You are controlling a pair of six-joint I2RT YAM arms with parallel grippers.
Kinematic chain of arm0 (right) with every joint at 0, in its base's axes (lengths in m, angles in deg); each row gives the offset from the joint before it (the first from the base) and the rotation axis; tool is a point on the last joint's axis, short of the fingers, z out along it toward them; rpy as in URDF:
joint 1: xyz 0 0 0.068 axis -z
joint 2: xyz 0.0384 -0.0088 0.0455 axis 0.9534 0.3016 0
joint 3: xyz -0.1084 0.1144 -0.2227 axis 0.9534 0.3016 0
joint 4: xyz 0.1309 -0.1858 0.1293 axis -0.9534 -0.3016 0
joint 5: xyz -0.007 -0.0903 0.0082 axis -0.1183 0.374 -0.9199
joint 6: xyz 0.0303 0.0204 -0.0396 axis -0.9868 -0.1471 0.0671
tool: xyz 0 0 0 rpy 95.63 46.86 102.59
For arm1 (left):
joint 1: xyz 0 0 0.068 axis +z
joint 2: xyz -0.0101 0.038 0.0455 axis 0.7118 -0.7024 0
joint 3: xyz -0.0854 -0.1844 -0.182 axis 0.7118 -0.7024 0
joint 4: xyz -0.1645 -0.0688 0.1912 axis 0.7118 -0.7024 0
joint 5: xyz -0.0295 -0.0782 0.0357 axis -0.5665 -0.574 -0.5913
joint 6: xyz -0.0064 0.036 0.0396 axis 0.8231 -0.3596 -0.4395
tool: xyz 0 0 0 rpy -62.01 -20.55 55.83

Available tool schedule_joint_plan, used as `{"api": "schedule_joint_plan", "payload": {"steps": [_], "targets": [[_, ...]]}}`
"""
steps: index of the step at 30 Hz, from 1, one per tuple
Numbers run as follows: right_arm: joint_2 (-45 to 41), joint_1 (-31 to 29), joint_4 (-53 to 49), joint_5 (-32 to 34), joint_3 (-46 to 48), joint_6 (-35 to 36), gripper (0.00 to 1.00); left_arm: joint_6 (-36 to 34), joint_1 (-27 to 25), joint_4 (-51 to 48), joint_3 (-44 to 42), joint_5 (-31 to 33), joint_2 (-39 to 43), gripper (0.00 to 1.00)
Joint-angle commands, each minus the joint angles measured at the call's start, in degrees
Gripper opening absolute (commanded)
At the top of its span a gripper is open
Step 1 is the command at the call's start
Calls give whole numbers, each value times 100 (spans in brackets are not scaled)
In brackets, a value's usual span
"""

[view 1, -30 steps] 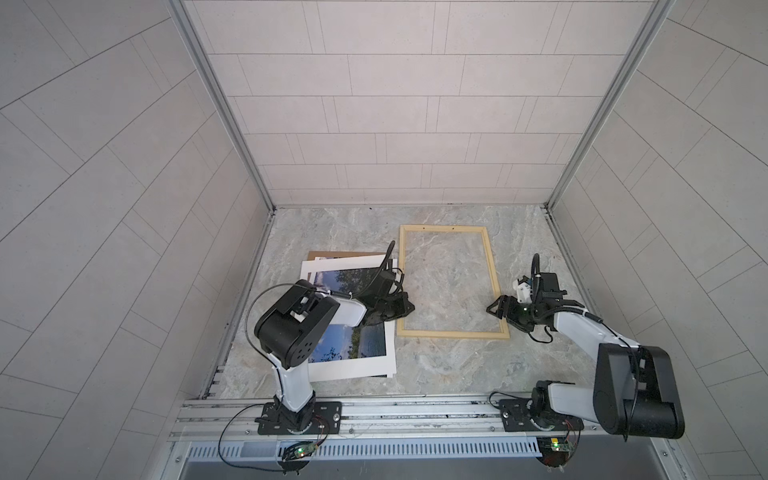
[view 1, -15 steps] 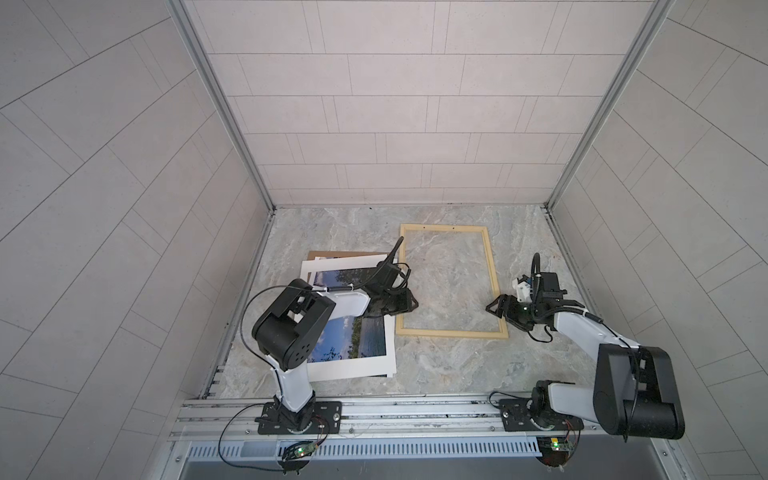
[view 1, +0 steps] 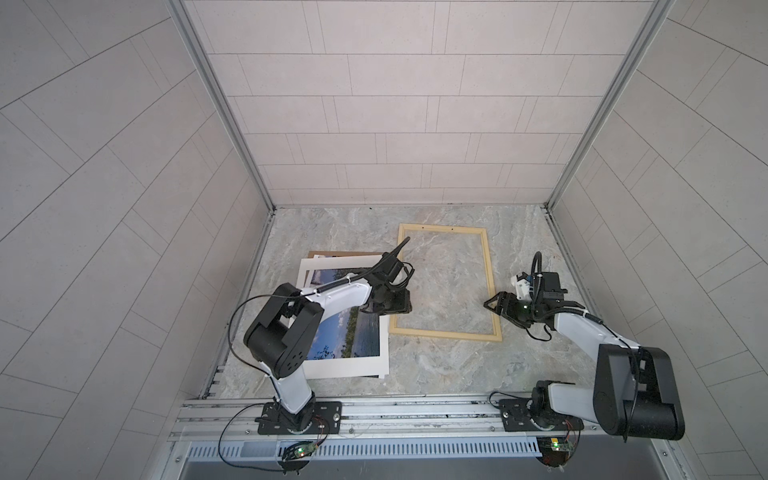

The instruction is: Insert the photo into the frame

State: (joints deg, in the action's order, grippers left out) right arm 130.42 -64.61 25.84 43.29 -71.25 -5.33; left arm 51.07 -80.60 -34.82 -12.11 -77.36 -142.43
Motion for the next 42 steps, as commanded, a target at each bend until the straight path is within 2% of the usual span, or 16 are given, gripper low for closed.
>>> {"api": "schedule_joint_plan", "payload": {"steps": [1, 8, 13, 20, 26, 31, 38, 42], "targets": [[-86, 20, 40, -15, 63, 13, 74, -246, 5, -1120, 417, 485, 167, 60], [-394, 25, -46, 227, 45, 23, 75, -204, 173, -1232, 615, 916, 337, 63], [-368, 25, -187, 267, -34, 129, 76, -399, 479, -708, 618, 227, -243, 62], [-363, 73, -316, 320, -10, 145, 76, -575, 479, -358, 648, -129, -755, 61], [-577, 435, -393, 236, 102, 41, 76, -349, 378, 12, 426, -476, -812, 55], [-712, 471, -417, 199, 190, 3, 75, -115, 142, 196, 274, -616, -709, 50], [-877, 515, -584, 179, 329, 15, 75, 84, -125, 286, 253, -622, -554, 49], [-1055, 586, -740, -41, 487, -18, 71, 192, -221, 427, 222, -667, -653, 49]]}}
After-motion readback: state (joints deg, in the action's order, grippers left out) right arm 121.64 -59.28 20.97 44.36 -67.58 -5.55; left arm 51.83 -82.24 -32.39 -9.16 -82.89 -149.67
